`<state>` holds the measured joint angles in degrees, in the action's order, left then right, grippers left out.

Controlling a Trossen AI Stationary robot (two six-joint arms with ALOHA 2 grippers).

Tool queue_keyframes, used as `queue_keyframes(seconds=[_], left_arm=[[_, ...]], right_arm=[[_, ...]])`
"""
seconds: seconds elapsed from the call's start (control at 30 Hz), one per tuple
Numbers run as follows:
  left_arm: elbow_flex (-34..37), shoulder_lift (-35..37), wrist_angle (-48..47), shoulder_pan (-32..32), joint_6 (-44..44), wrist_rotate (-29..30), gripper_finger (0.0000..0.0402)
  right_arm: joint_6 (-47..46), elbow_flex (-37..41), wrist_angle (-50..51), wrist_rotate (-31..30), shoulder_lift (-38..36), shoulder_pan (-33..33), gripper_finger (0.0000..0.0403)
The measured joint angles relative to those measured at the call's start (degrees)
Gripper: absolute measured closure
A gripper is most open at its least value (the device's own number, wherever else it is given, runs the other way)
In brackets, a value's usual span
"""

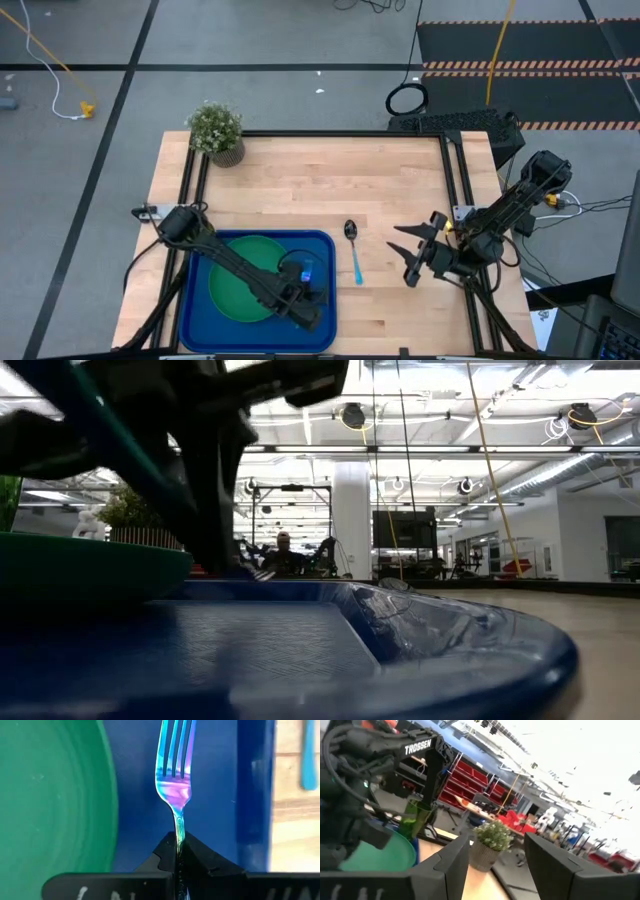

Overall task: Pick and place plate/cup/fork/spoon on tray
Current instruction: Put the blue fork to the right of the green plate on the dark blue tray

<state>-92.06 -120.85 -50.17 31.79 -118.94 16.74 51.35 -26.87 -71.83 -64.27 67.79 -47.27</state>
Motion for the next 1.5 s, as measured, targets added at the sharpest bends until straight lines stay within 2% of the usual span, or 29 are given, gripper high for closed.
queue_keyframes(seconds=[0.23,0.43,1.5], left_arm=[[-0.1,-1.4,1.1,-0.2,-4.1,-0.6,0.0382],[-0.1,-2.8,2.7,-0.4,-5.1,-3.5,0.0381],[-0.1,-3.4,3.3,-0.4,-4.4,-3.9,0.0379]], right_arm=[[7.2,0.0,-2.7,0.0,0.0,0.0,0.0220],[10.4,0.0,-3.8,0.9,0.0,0.0,0.0220],[10.8,0.0,-3.8,1.4,0.0,0.0,0.0220]])
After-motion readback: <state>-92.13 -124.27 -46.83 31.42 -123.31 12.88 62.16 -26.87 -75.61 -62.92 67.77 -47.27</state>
